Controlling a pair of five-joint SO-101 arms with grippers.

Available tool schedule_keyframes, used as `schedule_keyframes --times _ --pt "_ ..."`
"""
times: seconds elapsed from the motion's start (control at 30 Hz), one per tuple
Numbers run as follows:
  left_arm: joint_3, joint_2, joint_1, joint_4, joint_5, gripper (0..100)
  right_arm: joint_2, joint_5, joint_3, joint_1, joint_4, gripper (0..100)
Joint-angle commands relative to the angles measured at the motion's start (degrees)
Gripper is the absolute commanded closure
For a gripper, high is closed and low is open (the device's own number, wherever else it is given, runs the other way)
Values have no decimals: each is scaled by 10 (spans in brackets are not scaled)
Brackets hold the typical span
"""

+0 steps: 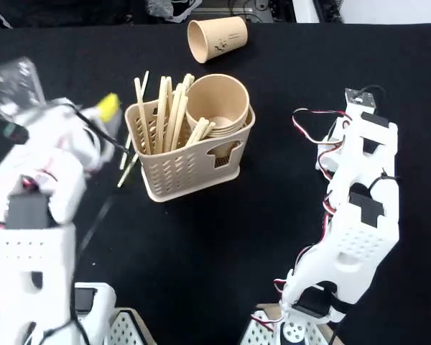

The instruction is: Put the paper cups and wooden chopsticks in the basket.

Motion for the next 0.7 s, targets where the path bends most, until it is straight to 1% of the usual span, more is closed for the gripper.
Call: schedule_keyframes --times 0.0,0.1,0.2,0.27,0.33,0.4,0.47,0.57,0.67 --pt "-75 78 -40 20 5 791 -13 4 0 -1 -4 986" --pt "-111 178 -43 19 3 791 -13 4 0 -1 -4 986" --pt "-174 308 -43 21 -3 791 -13 4 1 -1 -4 986" --pt "-224 407 -40 22 -33 791 -13 4 1 -1 -4 986" --pt "-287 507 -32 42 -65 791 -13 4 1 -1 -4 986" --pt "-368 596 -19 89 -94 791 -13 4 1 -1 -4 986" --pt "-455 674 1 156 -117 791 -13 4 0 -1 -4 986" --pt "-583 767 28 259 -126 791 -13 4 0 -1 -4 986" --pt "-681 835 50 333 -128 791 -13 4 0 -1 -4 986"
